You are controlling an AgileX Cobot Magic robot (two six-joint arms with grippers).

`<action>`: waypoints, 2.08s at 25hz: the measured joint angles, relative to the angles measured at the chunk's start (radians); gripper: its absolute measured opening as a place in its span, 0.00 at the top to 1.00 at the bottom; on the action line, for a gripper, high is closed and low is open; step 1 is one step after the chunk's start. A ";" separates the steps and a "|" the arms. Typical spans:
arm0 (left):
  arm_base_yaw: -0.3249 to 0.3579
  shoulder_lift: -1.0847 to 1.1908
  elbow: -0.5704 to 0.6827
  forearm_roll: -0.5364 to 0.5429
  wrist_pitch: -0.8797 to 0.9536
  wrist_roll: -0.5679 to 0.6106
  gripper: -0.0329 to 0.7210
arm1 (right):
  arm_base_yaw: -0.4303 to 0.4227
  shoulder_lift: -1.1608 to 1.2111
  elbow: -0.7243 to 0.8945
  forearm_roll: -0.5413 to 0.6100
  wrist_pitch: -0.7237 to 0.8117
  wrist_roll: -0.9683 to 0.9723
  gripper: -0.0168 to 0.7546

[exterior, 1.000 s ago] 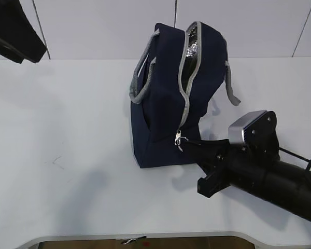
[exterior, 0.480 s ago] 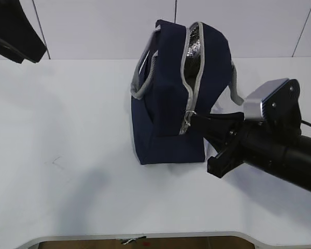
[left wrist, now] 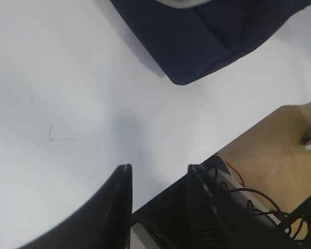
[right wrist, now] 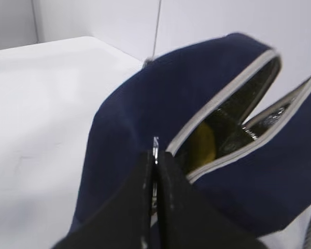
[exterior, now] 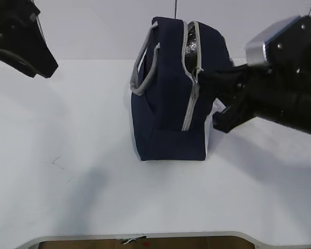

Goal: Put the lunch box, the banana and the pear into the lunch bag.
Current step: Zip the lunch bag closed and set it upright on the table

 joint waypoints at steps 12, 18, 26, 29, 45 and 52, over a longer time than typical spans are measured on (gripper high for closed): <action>0.000 0.104 0.000 0.000 -0.039 0.138 0.60 | 0.000 -0.009 -0.264 -0.272 0.306 0.425 0.96; -0.062 0.141 0.002 0.000 -0.089 0.148 0.55 | 0.000 -0.009 -0.321 -0.454 0.321 0.667 0.96; -0.142 0.156 0.004 -0.019 -0.244 0.159 0.50 | 0.000 0.004 -0.373 -0.633 0.288 0.895 0.96; -0.146 0.178 0.004 -0.056 -0.266 0.160 0.49 | 0.011 0.010 -0.374 -0.649 0.279 0.920 0.96; -0.189 0.228 0.004 -0.101 -0.406 0.192 0.56 | 0.028 0.017 -0.415 -0.661 0.263 1.010 0.96; -0.189 0.257 0.004 -0.109 -0.444 0.196 0.75 | 0.028 0.017 -0.415 -0.666 0.258 1.022 0.96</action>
